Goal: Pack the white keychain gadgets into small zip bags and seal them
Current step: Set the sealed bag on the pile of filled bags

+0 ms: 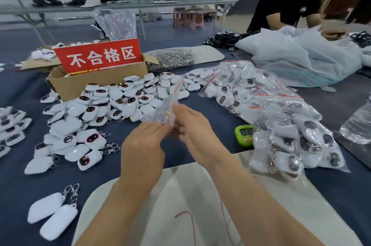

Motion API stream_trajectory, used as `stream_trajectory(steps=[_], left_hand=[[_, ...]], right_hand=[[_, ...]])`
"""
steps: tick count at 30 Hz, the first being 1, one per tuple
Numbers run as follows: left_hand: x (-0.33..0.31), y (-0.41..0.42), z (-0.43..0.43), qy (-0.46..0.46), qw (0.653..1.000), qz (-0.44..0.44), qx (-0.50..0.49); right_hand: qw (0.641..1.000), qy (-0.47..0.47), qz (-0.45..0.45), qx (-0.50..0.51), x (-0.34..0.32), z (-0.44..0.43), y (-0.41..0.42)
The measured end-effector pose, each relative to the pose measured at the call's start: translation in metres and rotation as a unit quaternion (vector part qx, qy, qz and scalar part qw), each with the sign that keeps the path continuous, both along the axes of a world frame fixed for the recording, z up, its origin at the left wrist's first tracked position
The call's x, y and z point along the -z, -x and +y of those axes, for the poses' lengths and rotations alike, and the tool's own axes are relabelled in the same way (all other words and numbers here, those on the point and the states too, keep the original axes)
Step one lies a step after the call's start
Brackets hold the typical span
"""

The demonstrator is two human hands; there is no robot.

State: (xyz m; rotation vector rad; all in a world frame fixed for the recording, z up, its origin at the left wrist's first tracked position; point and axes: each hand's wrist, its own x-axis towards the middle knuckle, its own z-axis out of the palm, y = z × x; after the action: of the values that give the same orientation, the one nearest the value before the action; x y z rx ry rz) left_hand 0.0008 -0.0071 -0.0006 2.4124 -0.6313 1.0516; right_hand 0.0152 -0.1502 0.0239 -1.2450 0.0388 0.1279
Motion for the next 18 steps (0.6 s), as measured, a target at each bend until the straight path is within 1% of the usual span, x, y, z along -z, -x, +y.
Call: stream_trajectory(steps=[2, 4, 5, 6, 7, 8, 9, 10, 11, 12, 13, 15, 18], left_hand=[[0.004, 0.000, 0.010, -0.040, 0.998, 0.031, -0.029], [0.006, 0.001, 0.016, -0.062, 0.993, 0.087, -0.048], [0.006, 0.003, 0.015, -0.061, 0.989, 0.126, -0.043], [0.007, 0.003, 0.014, -0.036, 0.986, 0.163, -0.029], [0.007, 0.003, 0.013, 0.017, 0.976, 0.215, -0.008], [0.008, 0.002, 0.012, 0.088, 0.959, 0.269, 0.016], [0.006, 0.000, 0.012, 0.179, 0.929, 0.321, 0.050], [0.005, -0.001, 0.012, 0.275, 0.890, 0.353, 0.089], [0.004, -0.002, 0.012, 0.350, 0.857, 0.362, 0.112], [0.003, -0.003, 0.012, 0.396, 0.841, 0.351, 0.114], [0.002, -0.003, 0.010, 0.408, 0.846, 0.329, 0.101], [0.003, -0.004, 0.009, 0.394, 0.866, 0.302, 0.066], [0.007, -0.005, 0.011, 0.375, 0.870, 0.319, 0.035]], right_hand=[[1.000, 0.011, 0.006, 0.010, 0.012, 0.005, -0.003], [0.999, 0.029, 0.018, 0.041, 0.024, 0.007, -0.007], [0.997, 0.037, 0.022, 0.056, 0.029, 0.007, -0.009], [0.996, 0.051, 0.020, 0.068, 0.031, 0.006, -0.011], [0.994, 0.069, 0.015, 0.080, 0.033, 0.005, -0.014], [0.992, 0.087, 0.008, 0.092, 0.034, 0.004, -0.016], [0.990, 0.100, -0.001, 0.102, 0.035, 0.003, -0.017], [0.987, 0.118, -0.013, 0.107, 0.036, 0.003, -0.018], [0.983, 0.146, -0.027, 0.107, 0.038, 0.003, -0.018], [0.977, 0.183, -0.040, 0.103, 0.040, 0.004, -0.018], [0.970, 0.219, -0.050, 0.097, 0.042, 0.005, -0.017], [0.960, 0.259, -0.063, 0.085, 0.043, 0.006, -0.016], [0.959, 0.265, -0.076, 0.069, 0.039, 0.004, -0.013]])
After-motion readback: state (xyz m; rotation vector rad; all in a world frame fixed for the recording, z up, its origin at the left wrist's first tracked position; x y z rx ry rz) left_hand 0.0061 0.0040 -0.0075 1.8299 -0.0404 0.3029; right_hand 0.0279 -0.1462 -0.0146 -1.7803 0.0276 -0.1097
